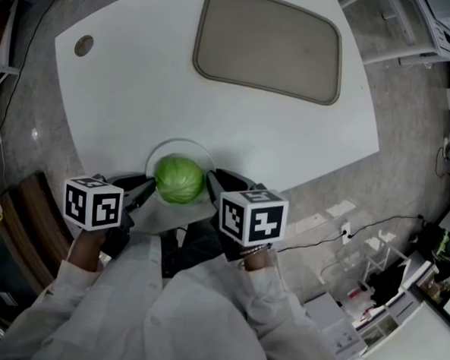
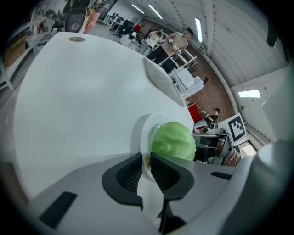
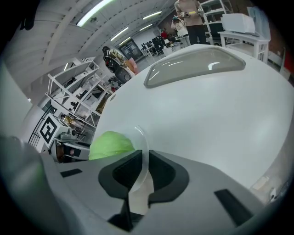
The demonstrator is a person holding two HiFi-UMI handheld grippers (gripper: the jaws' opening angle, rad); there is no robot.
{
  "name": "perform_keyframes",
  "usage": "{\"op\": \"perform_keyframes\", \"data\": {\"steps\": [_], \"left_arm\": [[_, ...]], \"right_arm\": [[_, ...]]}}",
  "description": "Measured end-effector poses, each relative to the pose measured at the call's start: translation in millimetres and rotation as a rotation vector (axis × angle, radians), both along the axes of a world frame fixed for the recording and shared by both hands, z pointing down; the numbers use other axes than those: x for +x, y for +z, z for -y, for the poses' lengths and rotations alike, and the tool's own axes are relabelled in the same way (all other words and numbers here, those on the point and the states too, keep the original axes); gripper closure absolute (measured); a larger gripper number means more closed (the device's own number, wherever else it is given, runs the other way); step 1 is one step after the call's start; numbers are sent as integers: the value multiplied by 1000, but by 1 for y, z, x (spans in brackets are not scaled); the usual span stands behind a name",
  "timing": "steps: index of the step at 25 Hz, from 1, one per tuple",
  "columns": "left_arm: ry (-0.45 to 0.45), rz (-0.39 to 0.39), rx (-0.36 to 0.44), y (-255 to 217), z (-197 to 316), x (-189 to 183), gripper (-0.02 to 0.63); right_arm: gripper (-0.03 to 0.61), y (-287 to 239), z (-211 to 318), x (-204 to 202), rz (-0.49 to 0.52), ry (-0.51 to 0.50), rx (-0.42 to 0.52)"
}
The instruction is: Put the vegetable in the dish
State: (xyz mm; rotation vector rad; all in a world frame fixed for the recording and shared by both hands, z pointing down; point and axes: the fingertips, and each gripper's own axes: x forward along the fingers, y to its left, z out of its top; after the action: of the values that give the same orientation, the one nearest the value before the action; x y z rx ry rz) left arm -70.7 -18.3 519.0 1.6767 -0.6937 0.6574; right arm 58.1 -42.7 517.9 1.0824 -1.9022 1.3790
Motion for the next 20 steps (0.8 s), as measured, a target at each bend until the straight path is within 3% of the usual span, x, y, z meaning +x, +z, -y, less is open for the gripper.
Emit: {"op": "perform_keyframes", "data": {"steps": [20], "left_arm": [[57,42,-79,-10,33,30,566]], "right_arm": [[529,-4,14,30,57,12,-141]]}}
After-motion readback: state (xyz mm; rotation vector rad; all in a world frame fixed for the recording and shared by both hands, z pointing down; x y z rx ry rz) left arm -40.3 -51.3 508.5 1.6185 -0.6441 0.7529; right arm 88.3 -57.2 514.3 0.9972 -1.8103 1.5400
